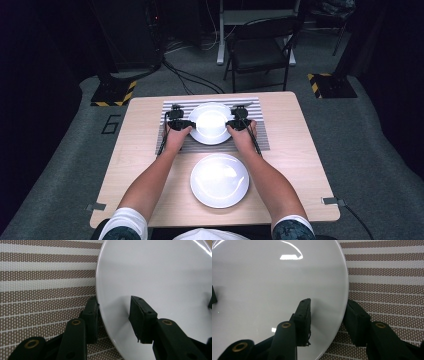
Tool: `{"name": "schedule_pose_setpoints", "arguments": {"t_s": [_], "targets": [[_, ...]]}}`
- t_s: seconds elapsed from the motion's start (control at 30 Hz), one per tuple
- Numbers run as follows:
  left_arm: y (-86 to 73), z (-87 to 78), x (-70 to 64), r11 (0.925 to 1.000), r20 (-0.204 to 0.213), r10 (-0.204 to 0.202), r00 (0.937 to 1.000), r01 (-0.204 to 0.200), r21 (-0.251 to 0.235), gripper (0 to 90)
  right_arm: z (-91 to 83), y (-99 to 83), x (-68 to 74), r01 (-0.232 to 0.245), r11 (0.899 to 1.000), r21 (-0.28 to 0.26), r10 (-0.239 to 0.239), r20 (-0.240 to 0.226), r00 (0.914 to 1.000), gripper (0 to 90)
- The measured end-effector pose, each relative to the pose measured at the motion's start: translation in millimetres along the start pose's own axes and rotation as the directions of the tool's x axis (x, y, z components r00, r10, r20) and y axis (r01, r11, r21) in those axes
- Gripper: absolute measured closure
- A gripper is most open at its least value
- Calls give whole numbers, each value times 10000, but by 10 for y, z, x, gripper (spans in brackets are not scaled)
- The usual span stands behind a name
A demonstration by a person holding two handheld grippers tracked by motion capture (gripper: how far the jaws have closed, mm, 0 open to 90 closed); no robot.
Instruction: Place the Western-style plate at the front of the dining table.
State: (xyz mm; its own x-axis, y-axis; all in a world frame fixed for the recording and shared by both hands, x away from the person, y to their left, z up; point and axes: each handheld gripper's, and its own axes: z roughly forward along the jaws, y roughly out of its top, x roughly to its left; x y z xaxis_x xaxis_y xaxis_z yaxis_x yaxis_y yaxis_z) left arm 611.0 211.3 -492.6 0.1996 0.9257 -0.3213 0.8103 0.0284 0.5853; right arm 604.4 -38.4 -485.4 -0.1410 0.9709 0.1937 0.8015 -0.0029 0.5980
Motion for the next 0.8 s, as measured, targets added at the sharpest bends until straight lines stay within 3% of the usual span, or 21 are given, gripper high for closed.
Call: {"name": "schedule_pose_setpoints", "arguments": {"t_s": [0.27,0.47,0.8], "targets": [[-2,11,-17,9999,-308,148,9994,-148,-13,591,6,-16,44,178,9998,101,-180,141,9997,579],[-2,24,-58,9990,-631,439,9970,-437,46,589,25,-33,78,543,9985,53,-545,558,9970,579],[-6,56,-58,9992,-721,408,9966,-406,38,570,28,-36,85,573,9984,3,-572,595,9966,577]]}}
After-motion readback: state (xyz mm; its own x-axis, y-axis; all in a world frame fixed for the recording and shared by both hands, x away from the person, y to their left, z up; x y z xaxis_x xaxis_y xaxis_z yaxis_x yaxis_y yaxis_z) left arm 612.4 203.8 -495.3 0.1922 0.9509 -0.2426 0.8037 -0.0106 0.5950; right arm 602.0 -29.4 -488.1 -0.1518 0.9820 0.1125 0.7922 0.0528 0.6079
